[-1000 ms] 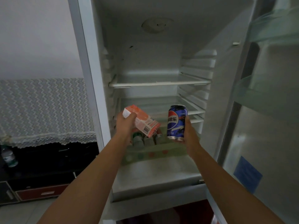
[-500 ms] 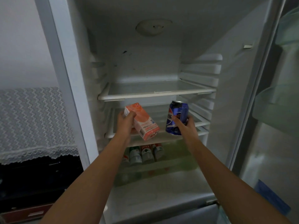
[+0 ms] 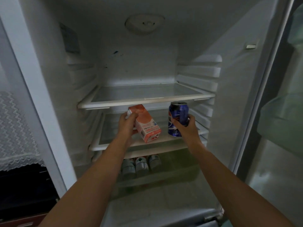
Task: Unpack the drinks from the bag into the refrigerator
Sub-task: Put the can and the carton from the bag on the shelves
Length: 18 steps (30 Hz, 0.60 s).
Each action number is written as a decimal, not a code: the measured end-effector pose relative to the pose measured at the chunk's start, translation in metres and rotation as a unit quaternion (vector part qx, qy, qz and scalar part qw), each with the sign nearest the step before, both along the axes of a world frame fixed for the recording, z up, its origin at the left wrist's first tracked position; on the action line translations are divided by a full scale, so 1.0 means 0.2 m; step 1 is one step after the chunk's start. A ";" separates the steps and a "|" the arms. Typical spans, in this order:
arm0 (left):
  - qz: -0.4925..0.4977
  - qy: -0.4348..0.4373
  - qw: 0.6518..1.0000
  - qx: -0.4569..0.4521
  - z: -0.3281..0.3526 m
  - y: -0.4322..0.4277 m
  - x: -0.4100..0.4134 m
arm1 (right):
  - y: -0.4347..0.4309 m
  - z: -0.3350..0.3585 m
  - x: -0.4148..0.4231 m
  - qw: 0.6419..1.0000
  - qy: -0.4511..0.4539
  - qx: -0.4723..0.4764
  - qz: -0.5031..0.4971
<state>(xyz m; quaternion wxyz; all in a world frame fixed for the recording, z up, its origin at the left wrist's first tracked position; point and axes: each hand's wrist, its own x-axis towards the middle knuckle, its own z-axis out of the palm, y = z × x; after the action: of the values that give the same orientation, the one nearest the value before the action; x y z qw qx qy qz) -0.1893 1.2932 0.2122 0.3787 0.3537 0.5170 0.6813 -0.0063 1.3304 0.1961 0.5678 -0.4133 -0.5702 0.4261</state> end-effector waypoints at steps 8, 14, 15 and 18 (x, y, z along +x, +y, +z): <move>-0.006 -0.003 1.000 0.002 0.00 0.10 0.06 | 0.08 -0.03 0.04 1.000 -0.011 0.009 -0.017; -0.001 -0.012 1.000 -0.002 0.00 0.15 0.06 | 0.11 -0.04 0.07 1.000 -0.019 -0.004 -0.015; -0.001 -0.012 1.000 -0.003 0.00 0.16 0.06 | 0.12 -0.04 0.07 1.000 -0.015 -0.008 -0.015; -0.003 -0.011 1.000 -0.001 -0.01 0.17 0.04 | 0.15 -0.04 0.08 1.000 -0.006 -0.016 -0.016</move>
<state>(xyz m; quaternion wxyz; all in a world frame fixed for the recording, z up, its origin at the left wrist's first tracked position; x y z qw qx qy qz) -0.1803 1.3263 0.2105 0.3868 0.3474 0.5125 0.6834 0.0088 1.3602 0.1883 0.5645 -0.4339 -0.5603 0.4231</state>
